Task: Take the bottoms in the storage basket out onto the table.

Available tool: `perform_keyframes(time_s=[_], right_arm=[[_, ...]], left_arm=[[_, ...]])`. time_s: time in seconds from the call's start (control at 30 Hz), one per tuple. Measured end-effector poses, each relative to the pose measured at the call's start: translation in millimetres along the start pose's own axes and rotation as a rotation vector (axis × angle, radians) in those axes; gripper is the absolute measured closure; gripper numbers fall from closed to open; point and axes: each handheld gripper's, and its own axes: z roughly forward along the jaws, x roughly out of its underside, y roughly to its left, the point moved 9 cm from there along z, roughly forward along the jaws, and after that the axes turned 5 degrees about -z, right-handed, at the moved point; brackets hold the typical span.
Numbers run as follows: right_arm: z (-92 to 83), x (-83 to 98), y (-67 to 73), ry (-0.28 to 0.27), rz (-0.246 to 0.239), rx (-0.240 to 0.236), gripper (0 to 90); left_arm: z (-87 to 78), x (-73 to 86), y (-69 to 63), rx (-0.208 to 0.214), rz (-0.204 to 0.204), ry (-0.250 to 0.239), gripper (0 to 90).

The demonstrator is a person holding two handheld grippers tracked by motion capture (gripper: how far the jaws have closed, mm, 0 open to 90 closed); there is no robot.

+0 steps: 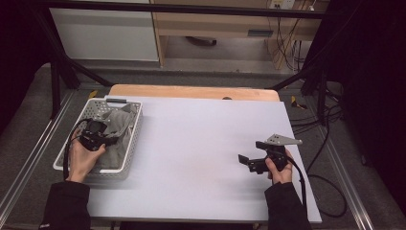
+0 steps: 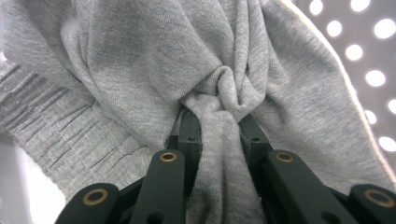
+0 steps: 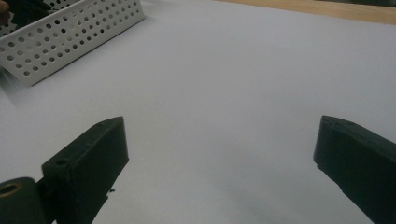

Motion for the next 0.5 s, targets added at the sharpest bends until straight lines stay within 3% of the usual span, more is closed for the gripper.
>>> perform_keyframes(time_s=[0.5], right_arm=[[0.1, 0.3, 0.2, 0.003, -0.002, -0.002, 3.4]], left_arm=[[-14.6, -4.8, -0.7, 0.03, -0.016, -0.024, 75.2]])
